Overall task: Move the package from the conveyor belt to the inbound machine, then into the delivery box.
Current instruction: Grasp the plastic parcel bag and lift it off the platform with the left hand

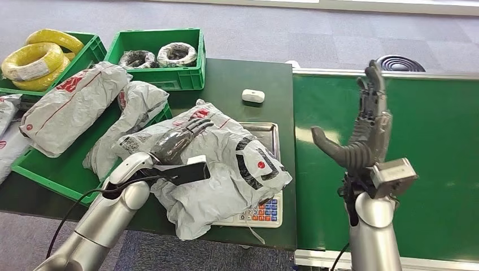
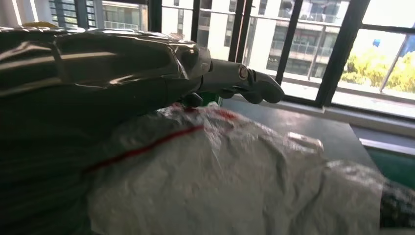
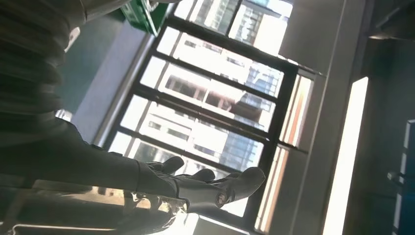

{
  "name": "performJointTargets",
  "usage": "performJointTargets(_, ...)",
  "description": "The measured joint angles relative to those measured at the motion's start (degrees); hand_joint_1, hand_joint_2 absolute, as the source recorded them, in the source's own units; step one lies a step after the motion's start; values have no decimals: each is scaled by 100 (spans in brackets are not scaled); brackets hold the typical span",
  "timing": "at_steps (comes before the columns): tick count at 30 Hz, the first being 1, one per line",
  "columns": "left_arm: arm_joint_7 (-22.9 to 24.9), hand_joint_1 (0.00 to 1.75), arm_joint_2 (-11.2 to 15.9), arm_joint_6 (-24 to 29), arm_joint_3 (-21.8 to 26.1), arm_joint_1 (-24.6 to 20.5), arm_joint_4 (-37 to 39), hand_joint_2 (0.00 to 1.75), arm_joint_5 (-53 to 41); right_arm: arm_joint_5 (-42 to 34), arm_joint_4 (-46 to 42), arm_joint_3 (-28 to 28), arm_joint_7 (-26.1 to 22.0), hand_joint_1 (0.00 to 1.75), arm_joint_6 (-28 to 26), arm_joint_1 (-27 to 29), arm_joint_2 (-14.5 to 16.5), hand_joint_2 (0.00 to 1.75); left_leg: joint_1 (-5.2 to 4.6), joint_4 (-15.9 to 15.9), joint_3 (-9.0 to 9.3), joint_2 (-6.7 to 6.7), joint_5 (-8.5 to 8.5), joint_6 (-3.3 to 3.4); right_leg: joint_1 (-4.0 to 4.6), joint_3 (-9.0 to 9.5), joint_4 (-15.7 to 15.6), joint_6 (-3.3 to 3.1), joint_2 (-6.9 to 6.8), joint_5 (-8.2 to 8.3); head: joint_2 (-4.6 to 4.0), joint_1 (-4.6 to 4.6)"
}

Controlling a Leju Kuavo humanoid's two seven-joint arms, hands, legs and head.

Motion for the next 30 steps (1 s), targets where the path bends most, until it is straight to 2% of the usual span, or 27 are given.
performJointTargets(3, 39, 175, -83, 110, -337, -226, 767, 175, -276, 82, -752, -212, -152, 0, -449, 585, -153, 175, -3, 0, -1, 2, -3, 2, -3, -1, -2, 1, 2, -1, 0, -2)
performJointTargets(11, 173, 175, -514, 761, -1084, -839, 2354, 175, -934, -23, -1820, -419, -181, 0, -1193, 1703, -536, 175, -3, -4, 30, -17, -6, 4, -3, 47, -5, 7, -12, -9, 0, -2)
performJointTargets(15, 433, 175, -637, 1570, -1204, -918, 2574, 175, -1027, 50, -1948, -387, -187, 0, -1277, 1913, -647, 175, -3, -5, 45, -15, -2, 6, -3, 60, -4, 8, -11, -5, 0, -1)
performJointTargets(17, 561, 175, -639, 1797, -1218, -908, 2478, 175, -1051, 136, -1951, -343, -188, 0, -1297, 1963, -657, 175, -3, -5, 45, -13, 2, 7, -3, 60, -4, 7, -10, -2, 0, -2)
performJointTargets(19, 644, 175, -625, 1868, -1220, -876, 2298, 175, -1061, 192, -1950, -306, -188, 0, -1305, 1990, -657, 175, -3, -5, 43, -14, 4, 7, -2, 59, -2, 7, -10, -2, 0, -2)
performJointTargets(21, 751, 175, -580, 2159, -1182, -755, 1941, 175, -1184, 267, -1946, -274, -188, 0, -1247, 2001, -647, 175, -2, -5, 39, -10, 5, 7, -2, 53, 0, 6, -7, -1, 0, -2)
performJointTargets(24, 1112, 175, -460, 2785, -949, -427, 744, 175, -1759, 480, -1928, -229, -188, 0, -1081, 2041, -562, 175, 0, -4, 19, -2, 4, 7, 0, 29, 1, 6, 0, -2, 0, -2)
performJointTargets(28, 1317, 175, -334, 2842, -568, -181, -790, 175, -2152, 594, -1902, -210, -187, 0, -1025, 2102, -422, 175, 0, -5, -2, -3, 3, 6, 0, 10, 0, 6, -1, -3, 0, -3)
performJointTargets(30, 1274, 175, -299, 3147, -430, -90, -1271, 175, -2166, 604, -1898, -212, -187, 0, -1025, 2141, -364, 175, 0, -5, -7, -2, 3, 6, 0, 5, 0, 6, -1, -3, 0, -2)
